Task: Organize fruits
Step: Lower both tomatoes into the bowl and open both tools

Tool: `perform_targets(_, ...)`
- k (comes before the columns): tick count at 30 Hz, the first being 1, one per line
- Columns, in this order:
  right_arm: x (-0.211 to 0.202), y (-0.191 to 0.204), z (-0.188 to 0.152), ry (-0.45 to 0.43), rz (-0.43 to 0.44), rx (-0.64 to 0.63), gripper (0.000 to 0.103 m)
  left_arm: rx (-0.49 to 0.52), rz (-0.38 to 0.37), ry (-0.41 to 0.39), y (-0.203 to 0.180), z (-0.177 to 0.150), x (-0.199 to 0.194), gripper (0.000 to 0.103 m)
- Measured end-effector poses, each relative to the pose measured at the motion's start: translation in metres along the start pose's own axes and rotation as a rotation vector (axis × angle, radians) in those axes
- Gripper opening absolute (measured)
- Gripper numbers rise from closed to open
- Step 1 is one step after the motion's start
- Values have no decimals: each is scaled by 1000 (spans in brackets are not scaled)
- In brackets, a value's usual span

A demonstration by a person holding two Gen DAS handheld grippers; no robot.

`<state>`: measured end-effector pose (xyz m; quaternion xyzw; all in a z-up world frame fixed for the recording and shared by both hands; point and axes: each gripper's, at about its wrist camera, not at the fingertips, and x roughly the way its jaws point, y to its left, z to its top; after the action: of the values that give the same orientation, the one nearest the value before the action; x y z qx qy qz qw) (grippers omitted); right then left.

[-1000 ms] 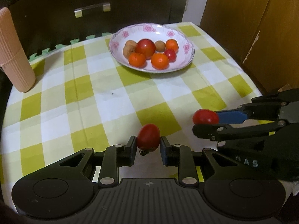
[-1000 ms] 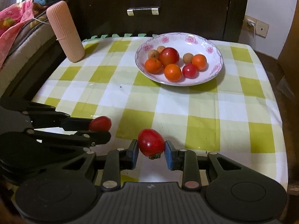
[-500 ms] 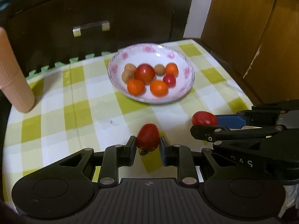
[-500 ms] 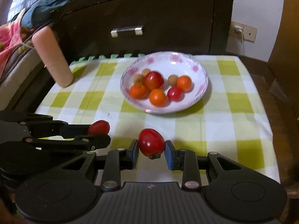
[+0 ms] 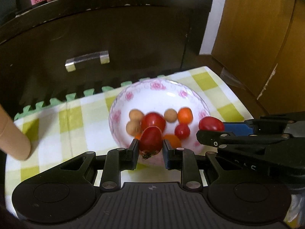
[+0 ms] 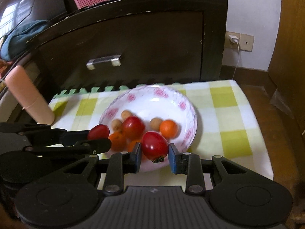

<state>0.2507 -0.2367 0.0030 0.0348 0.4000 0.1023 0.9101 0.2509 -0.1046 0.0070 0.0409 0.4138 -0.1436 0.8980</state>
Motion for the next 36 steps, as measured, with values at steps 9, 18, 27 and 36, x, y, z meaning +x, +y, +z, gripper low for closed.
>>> perform_targets(9, 33, -16, 18, 0, -4, 27, 30, 14, 15, 0, 2, 21, 34, 32)
perform_targets(18, 55, -22, 25, -12, 13, 55, 30, 2, 4, -19, 10, 31, 48, 32)
perform_targets(27, 60, -25, 25, -32, 10, 52, 30, -2, -14, -36, 11, 36, 54, 33)
perform_targets(36, 58, -22, 24, -26, -1, 51, 30, -8, -8, -31, 15, 34, 53, 40)
